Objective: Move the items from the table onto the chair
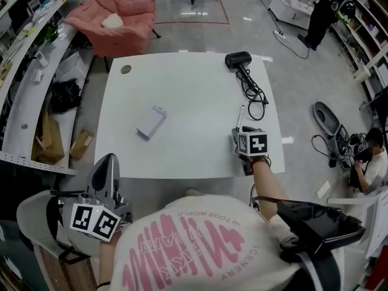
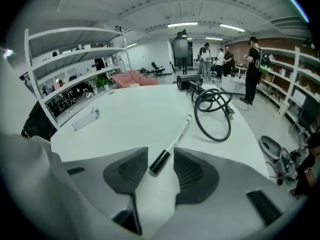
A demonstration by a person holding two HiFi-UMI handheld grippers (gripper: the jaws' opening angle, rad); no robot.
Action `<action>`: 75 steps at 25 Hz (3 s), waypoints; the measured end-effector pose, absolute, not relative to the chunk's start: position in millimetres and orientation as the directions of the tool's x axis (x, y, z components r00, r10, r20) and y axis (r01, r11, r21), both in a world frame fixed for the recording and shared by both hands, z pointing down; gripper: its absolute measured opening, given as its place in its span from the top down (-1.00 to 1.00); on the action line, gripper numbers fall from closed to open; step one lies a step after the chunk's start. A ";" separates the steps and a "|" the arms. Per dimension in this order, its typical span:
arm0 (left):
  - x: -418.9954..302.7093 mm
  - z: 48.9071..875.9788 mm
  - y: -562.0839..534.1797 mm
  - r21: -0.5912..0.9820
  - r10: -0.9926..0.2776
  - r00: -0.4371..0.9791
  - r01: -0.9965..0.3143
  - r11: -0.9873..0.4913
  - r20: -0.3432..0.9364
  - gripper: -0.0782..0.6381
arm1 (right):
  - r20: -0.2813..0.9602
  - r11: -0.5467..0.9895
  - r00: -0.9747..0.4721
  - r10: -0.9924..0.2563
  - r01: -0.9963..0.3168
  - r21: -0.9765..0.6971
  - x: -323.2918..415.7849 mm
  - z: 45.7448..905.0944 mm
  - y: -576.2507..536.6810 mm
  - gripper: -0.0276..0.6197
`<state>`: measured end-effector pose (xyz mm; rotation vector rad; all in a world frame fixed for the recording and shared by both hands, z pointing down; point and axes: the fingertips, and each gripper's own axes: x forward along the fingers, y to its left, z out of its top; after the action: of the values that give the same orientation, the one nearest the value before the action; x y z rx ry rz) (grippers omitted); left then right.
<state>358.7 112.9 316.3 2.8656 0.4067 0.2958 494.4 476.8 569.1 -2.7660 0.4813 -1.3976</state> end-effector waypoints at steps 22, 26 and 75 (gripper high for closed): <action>323.7 309.5 92.5 0.227 0.074 0.991 0.048 -0.973 0.109 0.76 | 0.661 -0.839 0.531 -0.530 -0.441 -0.318 549.5 525.0 423.0 0.67; 286.0 310.2 65.6 0.235 -0.032 0.994 -0.057 -0.970 0.108 0.76 | 0.499 -0.698 0.488 -0.716 -0.502 -0.510 551.5 484.8 357.3 0.67; -300.4 335.0 -43.6 0.301 -0.933 0.314 -0.919 -0.254 0.174 0.76 | 0.397 0.442 -0.661 -0.637 -0.735 -0.514 9.9 425.7 -168.2 0.67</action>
<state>-300.4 -43.6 335.0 2.2423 -1.6583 -0.0563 9.9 -168.2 425.7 -1.3363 2.7882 -1.1153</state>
